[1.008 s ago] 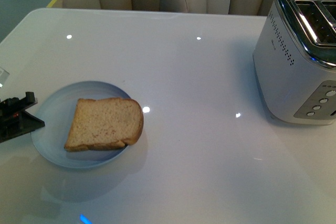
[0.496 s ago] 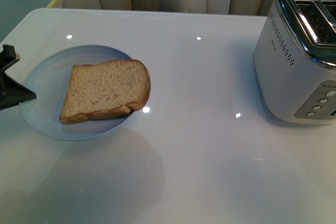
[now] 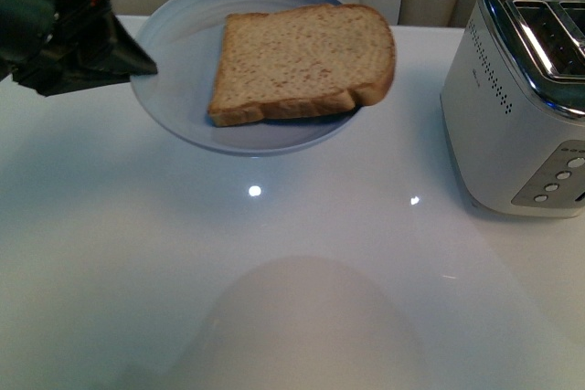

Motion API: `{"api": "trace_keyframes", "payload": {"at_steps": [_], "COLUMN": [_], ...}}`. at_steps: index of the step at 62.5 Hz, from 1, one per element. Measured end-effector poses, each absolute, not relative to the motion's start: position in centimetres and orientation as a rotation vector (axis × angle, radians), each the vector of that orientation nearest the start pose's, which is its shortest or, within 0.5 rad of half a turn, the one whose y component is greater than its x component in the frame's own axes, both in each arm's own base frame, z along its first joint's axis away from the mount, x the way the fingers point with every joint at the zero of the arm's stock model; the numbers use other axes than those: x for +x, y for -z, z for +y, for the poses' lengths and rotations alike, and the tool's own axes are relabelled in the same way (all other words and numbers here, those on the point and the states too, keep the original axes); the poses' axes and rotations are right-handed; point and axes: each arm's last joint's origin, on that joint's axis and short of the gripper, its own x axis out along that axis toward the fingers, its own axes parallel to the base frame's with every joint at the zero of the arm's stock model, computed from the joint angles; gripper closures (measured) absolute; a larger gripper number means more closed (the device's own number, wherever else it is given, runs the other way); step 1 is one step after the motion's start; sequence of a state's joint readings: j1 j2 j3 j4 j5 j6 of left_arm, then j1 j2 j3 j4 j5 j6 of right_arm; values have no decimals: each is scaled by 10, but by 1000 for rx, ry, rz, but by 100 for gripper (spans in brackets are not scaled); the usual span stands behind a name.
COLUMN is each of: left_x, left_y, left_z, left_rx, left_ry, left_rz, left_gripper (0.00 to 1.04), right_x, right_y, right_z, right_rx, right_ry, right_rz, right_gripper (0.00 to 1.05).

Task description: Left arm holds plate, right arm toasts bread

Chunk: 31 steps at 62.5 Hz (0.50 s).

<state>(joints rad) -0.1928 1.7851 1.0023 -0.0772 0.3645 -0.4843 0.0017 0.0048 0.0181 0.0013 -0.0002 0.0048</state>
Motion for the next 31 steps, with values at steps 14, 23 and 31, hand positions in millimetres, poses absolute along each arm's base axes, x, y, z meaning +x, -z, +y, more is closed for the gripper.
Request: {"api": "trace_keyframes", "payload": {"at_steps": [14,23,31], "left_x": [338,329,323], "left_y": [-164,-169,-176], "left_z": [-117,-137,-150], "left_rx": [-517,-517,-516], "left_ry": [370,393,426], "left_rz": [1014,1025,1023], "left_gripper": [102,102,102], "right_x": [97,97,97], "right_y": [-169,-169,-169], "right_z": [0,0,0], "right_rx": [5,5,5], "right_ry": [-2,-2,-2], "right_rz": [-15,-15,-15], "right_gripper": [9,9,9]}}
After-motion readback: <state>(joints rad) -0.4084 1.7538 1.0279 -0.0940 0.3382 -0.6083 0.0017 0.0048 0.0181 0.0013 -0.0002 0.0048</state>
